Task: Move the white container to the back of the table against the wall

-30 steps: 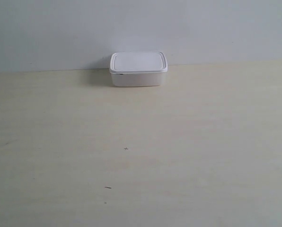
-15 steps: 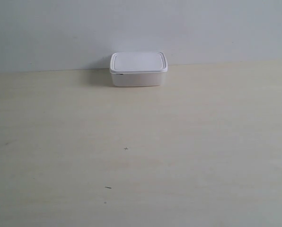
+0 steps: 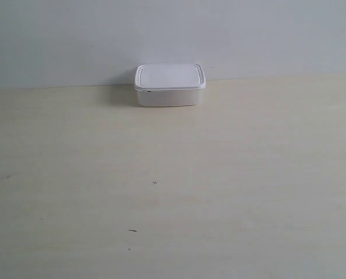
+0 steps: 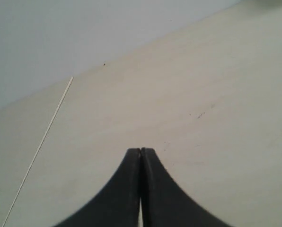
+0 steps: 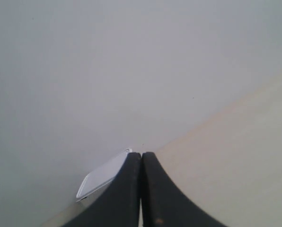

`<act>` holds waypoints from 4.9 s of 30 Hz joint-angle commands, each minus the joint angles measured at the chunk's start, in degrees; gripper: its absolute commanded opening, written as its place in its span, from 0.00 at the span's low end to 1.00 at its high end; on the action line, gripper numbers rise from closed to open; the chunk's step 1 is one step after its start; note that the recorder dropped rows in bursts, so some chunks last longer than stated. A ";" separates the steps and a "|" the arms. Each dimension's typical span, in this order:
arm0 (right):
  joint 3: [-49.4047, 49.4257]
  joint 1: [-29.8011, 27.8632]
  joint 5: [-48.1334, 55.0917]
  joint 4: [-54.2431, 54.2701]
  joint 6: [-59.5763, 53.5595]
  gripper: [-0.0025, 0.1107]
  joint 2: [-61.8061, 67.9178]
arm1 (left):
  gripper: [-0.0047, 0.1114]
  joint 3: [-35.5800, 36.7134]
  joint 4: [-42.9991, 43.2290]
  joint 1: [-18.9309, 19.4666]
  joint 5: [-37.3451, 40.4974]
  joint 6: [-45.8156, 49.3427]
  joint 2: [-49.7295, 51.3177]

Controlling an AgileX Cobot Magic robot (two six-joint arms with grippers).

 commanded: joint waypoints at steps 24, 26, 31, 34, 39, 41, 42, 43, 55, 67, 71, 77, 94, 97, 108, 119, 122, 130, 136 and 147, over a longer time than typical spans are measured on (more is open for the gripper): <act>0.26 -0.19 2.65 2.75 -37.93 0.02 -0.39 | 0.04 0.06 -0.73 -0.26 0.30 0.35 -0.32; 0.26 -0.19 6.35 3.23 -38.71 0.02 -0.39 | 0.04 0.06 -0.73 -0.26 0.30 0.35 -0.32; 0.26 -0.19 19.26 11.94 -38.71 0.02 -0.39 | 0.04 0.06 -0.73 -0.26 0.30 0.35 -0.32; 0.26 -0.19 19.77 22.28 -38.71 0.02 -0.39 | 0.04 0.06 -0.84 -0.26 0.30 0.35 -0.32; 0.26 -0.19 17.62 31.09 -38.71 0.02 -0.39 | 0.04 0.06 -0.84 -0.26 0.30 0.35 -0.32; 0.26 -0.19 17.62 31.83 -38.71 0.02 -0.39 | 0.04 0.06 -0.84 -0.26 0.30 0.35 -0.32; 0.26 -0.19 17.62 31.83 -38.82 0.02 -0.39 | 0.04 0.06 -0.84 -0.26 0.30 0.35 -0.32; 0.26 -0.19 17.62 32.10 -38.81 0.02 -0.39 | 0.04 0.06 -0.84 -0.26 0.30 0.35 -0.32; 0.26 -0.19 18.52 32.52 -72.05 0.02 -0.39 | 0.04 0.06 -0.84 -0.26 0.30 0.35 -0.32; 0.26 -0.19 17.89 40.05 -73.67 0.02 -0.39 | 0.04 0.06 -11.08 -0.26 0.30 0.35 -0.32; 0.26 -0.19 17.89 44.01 -73.89 0.02 -0.39 | 0.04 0.06 -11.08 -0.26 0.30 0.35 -0.32; 0.26 -0.19 17.89 51.36 -73.89 0.02 -0.39 | 0.04 0.06 -11.25 -0.26 0.30 0.35 -0.32; 0.26 -0.19 18.41 52.22 -80.79 0.02 -0.39 | 0.04 0.06 -11.56 -0.26 0.30 7.23 -0.32; 0.26 -0.19 18.41 52.35 -80.47 0.02 -0.39 | 0.04 0.06 -12.96 -0.26 0.30 3.06 -0.32; 0.26 -0.19 18.41 52.47 -80.42 0.02 -0.39 | 0.04 0.06 -13.22 -0.26 0.30 -0.12 -0.32; 0.26 -0.19 18.08 52.47 -80.43 0.02 -0.39 | 0.04 0.06 -13.08 -0.26 0.11 0.08 -0.32; 0.26 -0.19 18.08 52.47 -80.43 0.02 -0.39 | 0.04 0.06 -13.08 -0.26 0.00 0.08 -0.32; 0.26 -0.19 18.08 52.47 -80.43 0.02 -0.39 | 0.04 0.06 -13.08 -0.26 0.00 0.08 -0.32; 0.26 -0.19 18.08 52.47 -80.43 0.02 -0.39 | 0.04 0.06 -13.08 -0.26 0.00 0.08 -0.32; 0.26 -0.19 18.08 52.47 -80.43 0.02 -0.39 | 0.04 0.06 -13.08 -0.26 0.00 0.08 -0.32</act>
